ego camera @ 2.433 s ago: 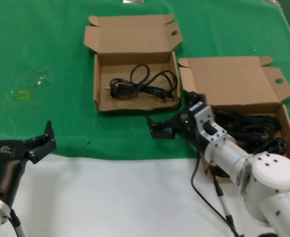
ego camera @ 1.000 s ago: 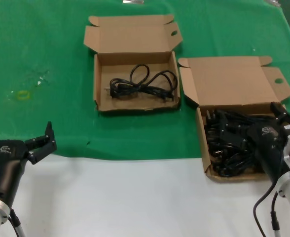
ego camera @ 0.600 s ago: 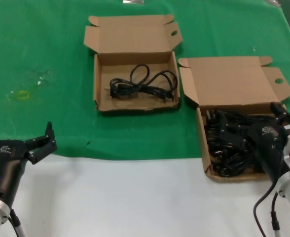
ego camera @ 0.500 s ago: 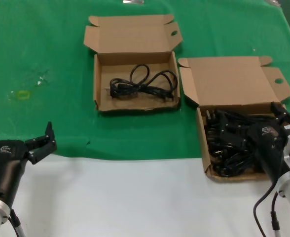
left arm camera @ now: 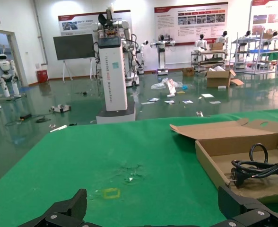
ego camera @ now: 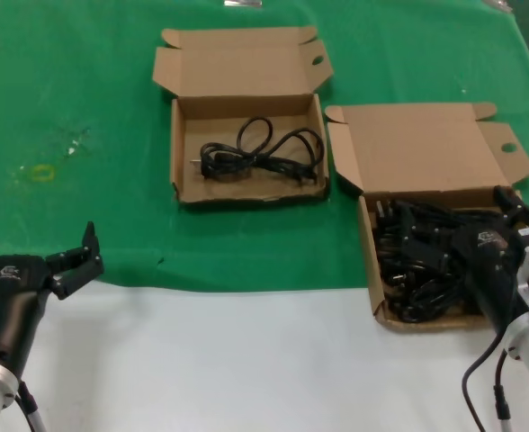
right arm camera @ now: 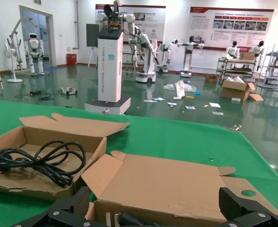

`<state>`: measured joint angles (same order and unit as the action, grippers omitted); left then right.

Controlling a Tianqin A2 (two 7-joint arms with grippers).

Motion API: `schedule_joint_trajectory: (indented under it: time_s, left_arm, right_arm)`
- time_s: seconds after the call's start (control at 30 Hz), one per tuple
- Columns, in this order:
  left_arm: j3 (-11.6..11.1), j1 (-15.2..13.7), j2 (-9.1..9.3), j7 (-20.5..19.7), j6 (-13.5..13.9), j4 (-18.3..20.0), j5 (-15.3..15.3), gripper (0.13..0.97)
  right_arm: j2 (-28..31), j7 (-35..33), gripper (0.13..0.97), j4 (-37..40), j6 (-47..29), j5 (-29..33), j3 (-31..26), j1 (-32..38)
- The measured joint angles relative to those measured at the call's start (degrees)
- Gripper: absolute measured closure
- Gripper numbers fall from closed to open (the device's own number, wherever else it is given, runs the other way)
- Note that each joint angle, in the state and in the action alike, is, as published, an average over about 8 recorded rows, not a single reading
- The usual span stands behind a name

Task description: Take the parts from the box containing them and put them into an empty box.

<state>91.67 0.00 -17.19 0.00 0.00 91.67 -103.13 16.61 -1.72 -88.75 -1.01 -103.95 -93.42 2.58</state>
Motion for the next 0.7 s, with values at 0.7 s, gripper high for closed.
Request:
schedule_joint_trajectory:
  time_s: [0.7]
  left_arm:
    - [0.0,0.0,0.0,0.0,0.0,0.0,0.0,0.132]
  right_arm:
    - [0.0,0.0,0.129,0.0,0.0,0.0,0.0,0.0]
